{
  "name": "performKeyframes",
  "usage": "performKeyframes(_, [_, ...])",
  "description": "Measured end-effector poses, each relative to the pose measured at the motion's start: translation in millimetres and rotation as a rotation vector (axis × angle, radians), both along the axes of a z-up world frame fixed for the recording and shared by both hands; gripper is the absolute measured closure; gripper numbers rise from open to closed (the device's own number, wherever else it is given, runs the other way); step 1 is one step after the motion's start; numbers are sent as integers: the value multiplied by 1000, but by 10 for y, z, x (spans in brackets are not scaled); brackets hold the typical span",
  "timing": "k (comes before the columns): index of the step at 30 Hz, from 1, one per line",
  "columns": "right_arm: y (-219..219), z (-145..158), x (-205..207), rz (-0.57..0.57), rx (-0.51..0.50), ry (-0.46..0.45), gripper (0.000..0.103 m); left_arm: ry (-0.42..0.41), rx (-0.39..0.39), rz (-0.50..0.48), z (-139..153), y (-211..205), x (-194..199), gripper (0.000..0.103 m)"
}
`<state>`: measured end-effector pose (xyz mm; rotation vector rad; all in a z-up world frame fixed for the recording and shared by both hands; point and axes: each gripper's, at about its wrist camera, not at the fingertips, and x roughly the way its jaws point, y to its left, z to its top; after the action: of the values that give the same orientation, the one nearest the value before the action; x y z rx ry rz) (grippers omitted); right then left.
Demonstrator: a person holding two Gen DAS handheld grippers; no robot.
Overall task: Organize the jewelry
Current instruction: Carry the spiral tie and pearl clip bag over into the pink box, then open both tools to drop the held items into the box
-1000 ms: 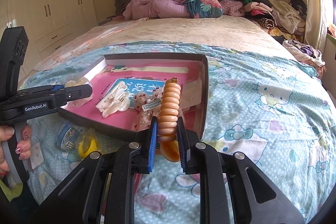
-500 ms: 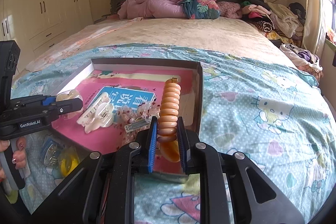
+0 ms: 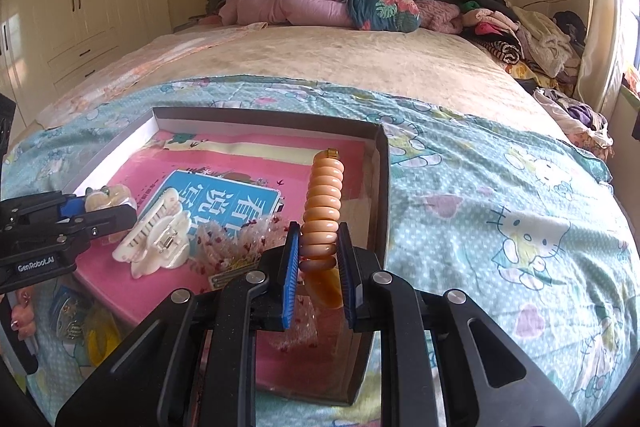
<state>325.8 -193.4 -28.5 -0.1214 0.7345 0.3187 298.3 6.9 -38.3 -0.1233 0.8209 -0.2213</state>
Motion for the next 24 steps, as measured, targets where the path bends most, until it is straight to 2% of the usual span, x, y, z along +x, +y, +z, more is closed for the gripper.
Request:
performKeyframes(10, [102, -108, 178, -8, -15, 27, 85, 3, -2, 2, -28, 23, 25, 73])
performKeyframes(20, [64, -114, 152, -19, 0, 33, 83, 2, -6, 3, -34, 25, 39, 73])
performKeyframes(24, [40, -87, 108, -22, 15, 24, 75, 1, -6, 2, -30, 20, 40, 73])
